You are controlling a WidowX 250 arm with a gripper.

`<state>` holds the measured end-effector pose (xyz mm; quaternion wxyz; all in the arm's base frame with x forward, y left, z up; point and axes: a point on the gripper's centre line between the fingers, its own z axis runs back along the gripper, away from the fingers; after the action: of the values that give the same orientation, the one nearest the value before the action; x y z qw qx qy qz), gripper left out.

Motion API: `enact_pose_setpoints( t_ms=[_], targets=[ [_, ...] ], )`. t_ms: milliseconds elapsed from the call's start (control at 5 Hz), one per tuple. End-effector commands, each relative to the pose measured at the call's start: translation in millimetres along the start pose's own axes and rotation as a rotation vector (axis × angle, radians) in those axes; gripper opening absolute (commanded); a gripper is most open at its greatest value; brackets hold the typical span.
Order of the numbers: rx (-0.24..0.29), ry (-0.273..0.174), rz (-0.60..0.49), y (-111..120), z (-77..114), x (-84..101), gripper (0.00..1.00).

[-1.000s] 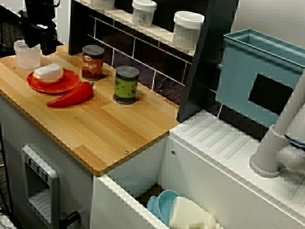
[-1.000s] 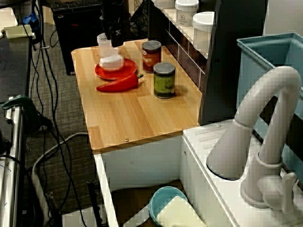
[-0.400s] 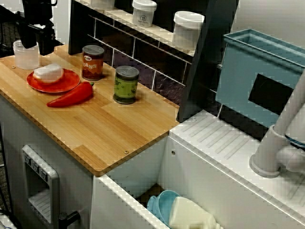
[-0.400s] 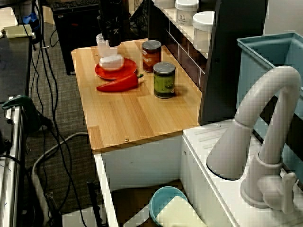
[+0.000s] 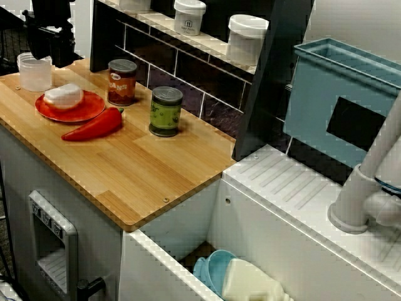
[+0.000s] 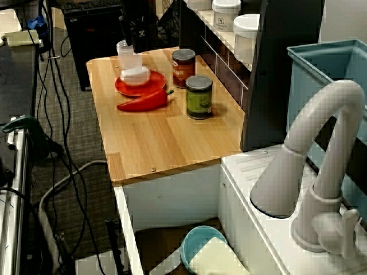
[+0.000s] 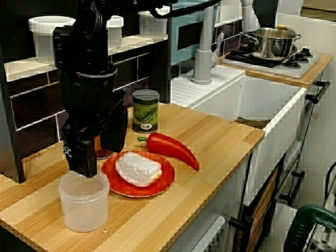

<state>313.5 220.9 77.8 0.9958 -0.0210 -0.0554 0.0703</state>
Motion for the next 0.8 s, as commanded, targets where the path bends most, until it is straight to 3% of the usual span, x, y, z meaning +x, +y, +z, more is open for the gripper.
enact_pose_setpoints(
  t_ms=[0,600],
  targets=[
    [0.059,-0.097,-0.024,7.2,39.3,8.6,1.0],
    [0.08,-0.093,-0.025,9.8,32.2,9.1,1.0]
  ],
)
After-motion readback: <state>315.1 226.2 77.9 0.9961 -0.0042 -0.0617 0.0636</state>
